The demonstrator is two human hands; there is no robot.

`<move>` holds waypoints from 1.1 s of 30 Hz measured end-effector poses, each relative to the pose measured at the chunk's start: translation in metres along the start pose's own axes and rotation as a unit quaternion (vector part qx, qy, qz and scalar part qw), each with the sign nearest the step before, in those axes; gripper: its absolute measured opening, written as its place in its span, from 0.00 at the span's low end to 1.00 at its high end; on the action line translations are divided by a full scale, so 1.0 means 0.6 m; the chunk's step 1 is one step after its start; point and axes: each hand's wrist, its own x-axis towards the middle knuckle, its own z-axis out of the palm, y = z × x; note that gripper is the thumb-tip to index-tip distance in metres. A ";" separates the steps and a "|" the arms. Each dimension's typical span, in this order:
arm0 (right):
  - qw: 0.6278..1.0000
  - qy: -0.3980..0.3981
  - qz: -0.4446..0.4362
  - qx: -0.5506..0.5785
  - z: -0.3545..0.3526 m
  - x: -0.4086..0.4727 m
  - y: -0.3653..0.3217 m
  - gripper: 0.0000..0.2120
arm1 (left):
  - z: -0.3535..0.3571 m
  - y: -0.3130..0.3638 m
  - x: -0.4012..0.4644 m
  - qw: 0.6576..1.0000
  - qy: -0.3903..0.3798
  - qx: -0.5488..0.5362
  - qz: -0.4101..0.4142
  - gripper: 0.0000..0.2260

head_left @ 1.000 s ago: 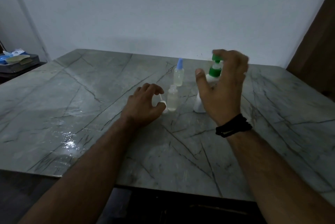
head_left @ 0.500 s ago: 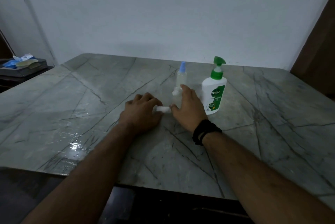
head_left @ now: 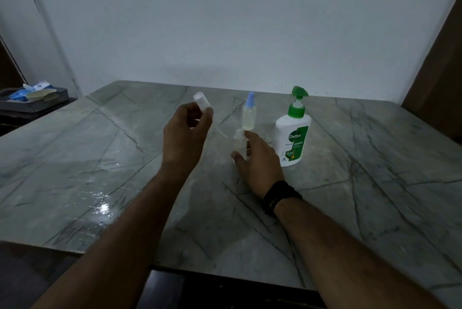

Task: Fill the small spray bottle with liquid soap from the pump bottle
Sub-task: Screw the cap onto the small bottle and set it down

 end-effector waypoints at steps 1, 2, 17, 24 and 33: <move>1.000 0.001 -0.002 -0.001 0.000 0.000 0.000 0.28 | 0.001 0.005 0.000 1.000 0.000 -0.022 -0.008 0.16; 1.000 0.002 -0.004 -0.003 0.001 0.000 0.000 0.27 | 0.003 0.009 -0.001 0.999 0.001 -0.040 -0.014 0.16; 1.000 -0.005 0.006 -0.007 0.002 0.004 0.000 0.28 | 0.021 0.033 0.010 0.995 0.003 -0.098 -0.019 0.15; 1.000 0.001 -0.003 -0.007 0.003 0.002 0.002 0.28 | 0.045 0.019 0.006 0.996 -0.088 0.022 0.012 0.15; 1.000 -0.003 0.002 -0.001 0.002 0.005 0.005 0.27 | 0.056 0.004 -0.007 0.981 -0.165 0.097 0.024 0.14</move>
